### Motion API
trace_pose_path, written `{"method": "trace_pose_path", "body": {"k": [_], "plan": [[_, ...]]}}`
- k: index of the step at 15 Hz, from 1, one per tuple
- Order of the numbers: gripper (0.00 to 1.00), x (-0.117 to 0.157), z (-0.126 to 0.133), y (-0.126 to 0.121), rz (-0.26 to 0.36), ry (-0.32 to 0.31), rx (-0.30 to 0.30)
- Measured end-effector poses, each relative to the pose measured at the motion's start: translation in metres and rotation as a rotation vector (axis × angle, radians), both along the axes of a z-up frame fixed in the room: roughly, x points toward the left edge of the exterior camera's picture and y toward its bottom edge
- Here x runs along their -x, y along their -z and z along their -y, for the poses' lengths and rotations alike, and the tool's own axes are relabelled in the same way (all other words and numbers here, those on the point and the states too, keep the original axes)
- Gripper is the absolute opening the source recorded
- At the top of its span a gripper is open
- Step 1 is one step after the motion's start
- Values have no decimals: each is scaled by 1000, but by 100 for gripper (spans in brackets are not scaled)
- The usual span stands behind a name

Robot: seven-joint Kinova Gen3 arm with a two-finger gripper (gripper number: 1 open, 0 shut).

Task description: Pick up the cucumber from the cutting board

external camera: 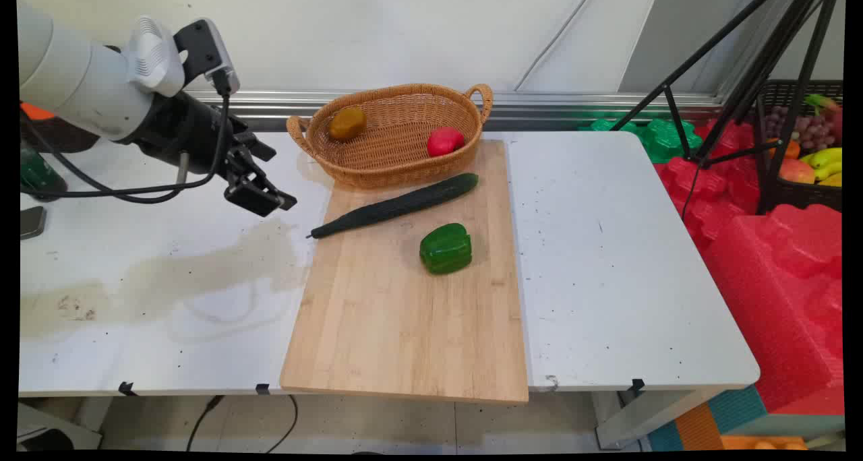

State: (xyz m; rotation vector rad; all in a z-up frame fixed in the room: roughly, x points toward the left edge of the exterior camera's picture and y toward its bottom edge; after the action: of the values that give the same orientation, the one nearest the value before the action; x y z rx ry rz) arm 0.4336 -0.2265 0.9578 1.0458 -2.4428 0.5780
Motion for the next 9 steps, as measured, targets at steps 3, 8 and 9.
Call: {"method": "trace_pose_path", "body": {"k": [3, 8, 9], "plan": [[100, 9, 9, 4, -4, -16, 12], [100, 30, 41, 24, 9, -13, 10], [100, 36, 49, 31, 11, -14, 3]]}}
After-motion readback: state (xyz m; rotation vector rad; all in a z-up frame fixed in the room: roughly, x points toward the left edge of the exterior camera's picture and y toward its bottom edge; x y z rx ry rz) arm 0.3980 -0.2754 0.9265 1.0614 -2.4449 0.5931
